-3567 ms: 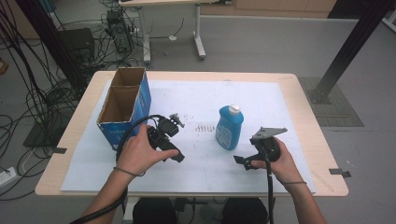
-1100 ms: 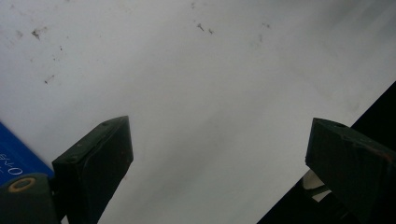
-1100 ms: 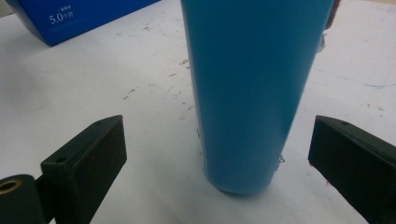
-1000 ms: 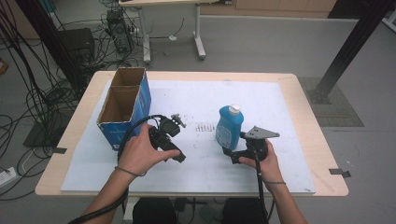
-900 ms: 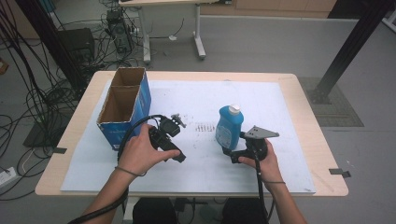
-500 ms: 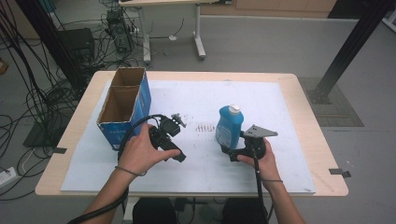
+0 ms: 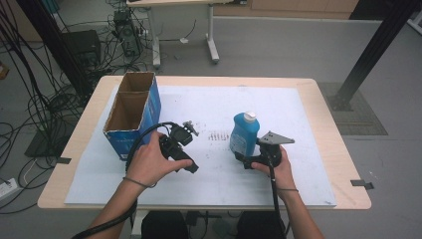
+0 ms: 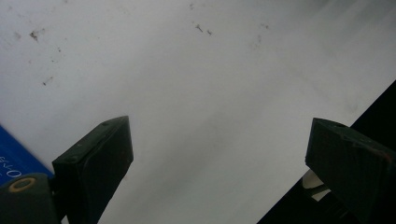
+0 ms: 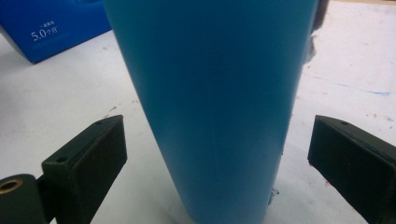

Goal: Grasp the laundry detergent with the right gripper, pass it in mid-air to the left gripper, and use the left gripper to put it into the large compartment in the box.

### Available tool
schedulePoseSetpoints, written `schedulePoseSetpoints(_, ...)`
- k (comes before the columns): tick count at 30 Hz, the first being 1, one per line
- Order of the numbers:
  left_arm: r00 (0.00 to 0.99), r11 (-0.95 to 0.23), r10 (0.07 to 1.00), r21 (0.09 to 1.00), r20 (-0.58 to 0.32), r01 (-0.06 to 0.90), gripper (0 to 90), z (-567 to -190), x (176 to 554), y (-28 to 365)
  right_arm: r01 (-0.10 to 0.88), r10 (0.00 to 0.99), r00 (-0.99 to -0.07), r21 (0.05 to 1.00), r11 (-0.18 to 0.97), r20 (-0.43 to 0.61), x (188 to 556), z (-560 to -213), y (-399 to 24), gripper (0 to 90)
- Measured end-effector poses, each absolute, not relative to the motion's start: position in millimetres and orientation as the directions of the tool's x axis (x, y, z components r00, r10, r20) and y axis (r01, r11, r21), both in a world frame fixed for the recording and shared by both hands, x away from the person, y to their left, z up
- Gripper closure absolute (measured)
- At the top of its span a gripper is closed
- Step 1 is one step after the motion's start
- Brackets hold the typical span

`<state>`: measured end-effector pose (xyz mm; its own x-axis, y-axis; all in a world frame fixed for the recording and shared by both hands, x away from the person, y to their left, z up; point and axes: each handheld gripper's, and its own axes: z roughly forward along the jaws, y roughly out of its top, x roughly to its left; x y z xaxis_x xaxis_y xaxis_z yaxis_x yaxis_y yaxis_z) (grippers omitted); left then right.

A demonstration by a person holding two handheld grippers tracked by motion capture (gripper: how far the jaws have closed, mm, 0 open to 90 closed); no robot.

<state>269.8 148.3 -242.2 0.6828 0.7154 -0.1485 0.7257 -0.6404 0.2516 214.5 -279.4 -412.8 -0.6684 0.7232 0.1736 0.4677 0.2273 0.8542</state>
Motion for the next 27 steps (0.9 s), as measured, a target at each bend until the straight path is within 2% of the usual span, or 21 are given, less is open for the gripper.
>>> schedulePoseSetpoints(27, 0.681, -0.641, 0.716, 0.243, -0.151, 0.728, 7.9, -245, 272, 148, 0.448, 0.735, -0.648, 0.88, 0.159, 0.198, 214, -426, -269, 4.5)
